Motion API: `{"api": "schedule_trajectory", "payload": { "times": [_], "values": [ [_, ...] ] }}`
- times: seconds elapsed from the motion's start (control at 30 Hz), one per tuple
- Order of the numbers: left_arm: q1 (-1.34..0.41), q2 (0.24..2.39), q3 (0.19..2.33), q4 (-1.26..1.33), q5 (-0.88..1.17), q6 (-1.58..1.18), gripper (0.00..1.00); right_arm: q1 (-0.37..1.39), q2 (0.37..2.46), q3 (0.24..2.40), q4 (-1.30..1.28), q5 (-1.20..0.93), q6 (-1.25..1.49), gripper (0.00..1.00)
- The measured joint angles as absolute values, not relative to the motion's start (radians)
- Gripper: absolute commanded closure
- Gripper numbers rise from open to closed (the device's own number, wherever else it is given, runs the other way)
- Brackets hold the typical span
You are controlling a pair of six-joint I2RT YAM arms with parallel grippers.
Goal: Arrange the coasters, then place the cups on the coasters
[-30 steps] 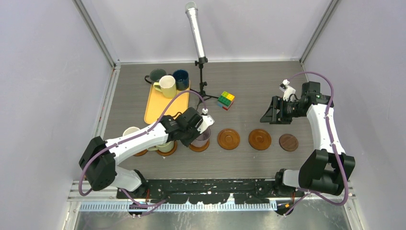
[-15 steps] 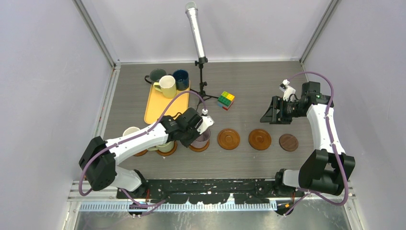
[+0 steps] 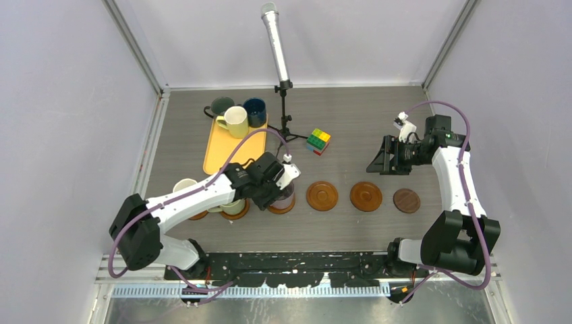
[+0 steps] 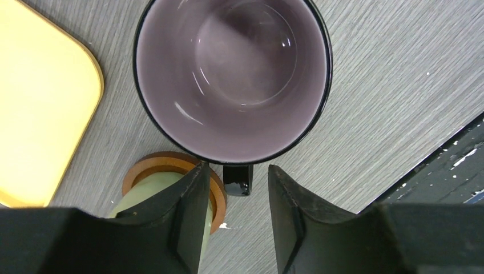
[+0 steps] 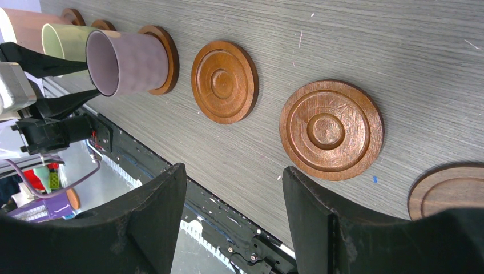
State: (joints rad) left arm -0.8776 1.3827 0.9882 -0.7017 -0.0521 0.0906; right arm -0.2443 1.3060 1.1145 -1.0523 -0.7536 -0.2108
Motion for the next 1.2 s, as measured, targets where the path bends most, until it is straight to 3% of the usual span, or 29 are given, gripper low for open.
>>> {"api": "schedule_trajectory", "payload": {
  "times": [0.2, 0.37, 0.5, 0.73, 0.9, 1.03, 1.2],
  "values": [
    [-0.878, 1.347, 0.989, -0.718, -0.052, 0.092, 0.35, -0.244, 1.306, 1.114, -1.052, -0.754, -0.21, 0.33],
    [-0.873, 1.32, 1.027, -0.765, -0.048, 0.123, 0.01, -0.244, 1.306, 1.114, -1.052, -0.753, -0.21, 0.32],
    [-0.805, 1.281, 1.129, -0.816, 0.026, 0.192, 0.0, -0.244, 1.306, 1.114, -1.052, -0.754, -0.211, 0.32],
    [-0.462, 1.318, 1.392, -0.936, 0.229, 0.422, 0.0, -0.244, 1.308, 1.114, -1.052, -0.758, -0.212, 0.32],
    [-0.241, 1.473, 1.533, -1.021, 0.328, 0.631, 0.04, -0.244, 1.308, 1.115, -1.053, -0.76, -0.212, 0.32],
    [-0.122, 1.641, 1.639, -1.069, 0.351, 0.76, 0.12, -0.244, 1.308, 1.126, -1.056, -0.759, -0.215, 0.32],
    [-0.013, 1.85, 1.787, -1.09, 0.397, 0.901, 0.14, -0.244, 1.308, 1.141, -1.056, -0.759, -0.216, 0.32]
  ]
}}
